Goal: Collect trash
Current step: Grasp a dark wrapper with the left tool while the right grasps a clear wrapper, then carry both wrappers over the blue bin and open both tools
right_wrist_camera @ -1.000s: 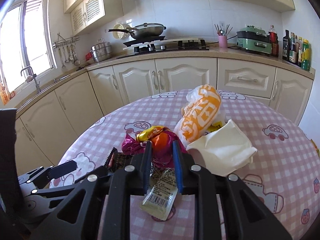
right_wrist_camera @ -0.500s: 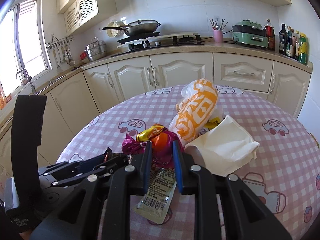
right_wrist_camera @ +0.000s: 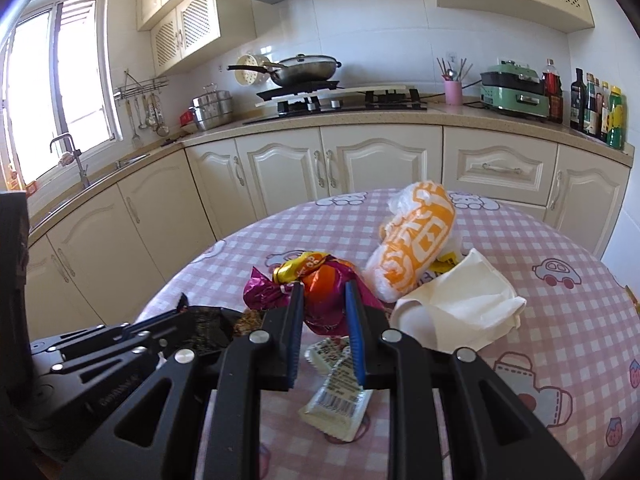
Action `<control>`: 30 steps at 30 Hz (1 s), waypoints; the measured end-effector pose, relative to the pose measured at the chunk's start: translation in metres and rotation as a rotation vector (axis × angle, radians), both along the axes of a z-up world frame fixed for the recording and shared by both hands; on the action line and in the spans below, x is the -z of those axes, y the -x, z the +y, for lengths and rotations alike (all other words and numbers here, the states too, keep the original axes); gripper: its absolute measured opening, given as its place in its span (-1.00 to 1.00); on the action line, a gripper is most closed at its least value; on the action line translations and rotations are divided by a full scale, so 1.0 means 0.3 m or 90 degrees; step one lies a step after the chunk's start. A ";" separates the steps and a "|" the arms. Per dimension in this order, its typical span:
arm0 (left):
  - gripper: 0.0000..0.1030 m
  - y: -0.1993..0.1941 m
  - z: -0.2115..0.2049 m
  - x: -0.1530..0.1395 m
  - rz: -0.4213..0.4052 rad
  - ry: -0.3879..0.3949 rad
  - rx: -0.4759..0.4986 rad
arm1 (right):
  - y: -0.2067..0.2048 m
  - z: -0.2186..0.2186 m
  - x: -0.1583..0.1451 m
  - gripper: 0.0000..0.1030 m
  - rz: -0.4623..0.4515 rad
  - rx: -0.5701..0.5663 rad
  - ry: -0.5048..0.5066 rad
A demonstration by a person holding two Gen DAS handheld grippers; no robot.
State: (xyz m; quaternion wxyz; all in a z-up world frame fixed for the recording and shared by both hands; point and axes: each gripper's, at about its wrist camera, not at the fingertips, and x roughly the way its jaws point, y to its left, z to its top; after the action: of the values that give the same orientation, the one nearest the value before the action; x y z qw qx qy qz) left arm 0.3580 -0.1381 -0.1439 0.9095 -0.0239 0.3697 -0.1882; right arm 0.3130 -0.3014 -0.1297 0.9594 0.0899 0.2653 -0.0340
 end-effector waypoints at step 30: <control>-0.88 0.269 0.874 0.054 -0.005 0.002 -0.310 | 0.028 0.988 0.061 -0.61 0.054 -0.333 0.010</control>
State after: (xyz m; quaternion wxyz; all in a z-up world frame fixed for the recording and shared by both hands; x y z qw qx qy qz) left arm 0.2774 0.1242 -0.1602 0.9296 -0.1128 0.3490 0.0358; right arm 0.3046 -0.0051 -0.1479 0.9243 0.0089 0.3189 0.2096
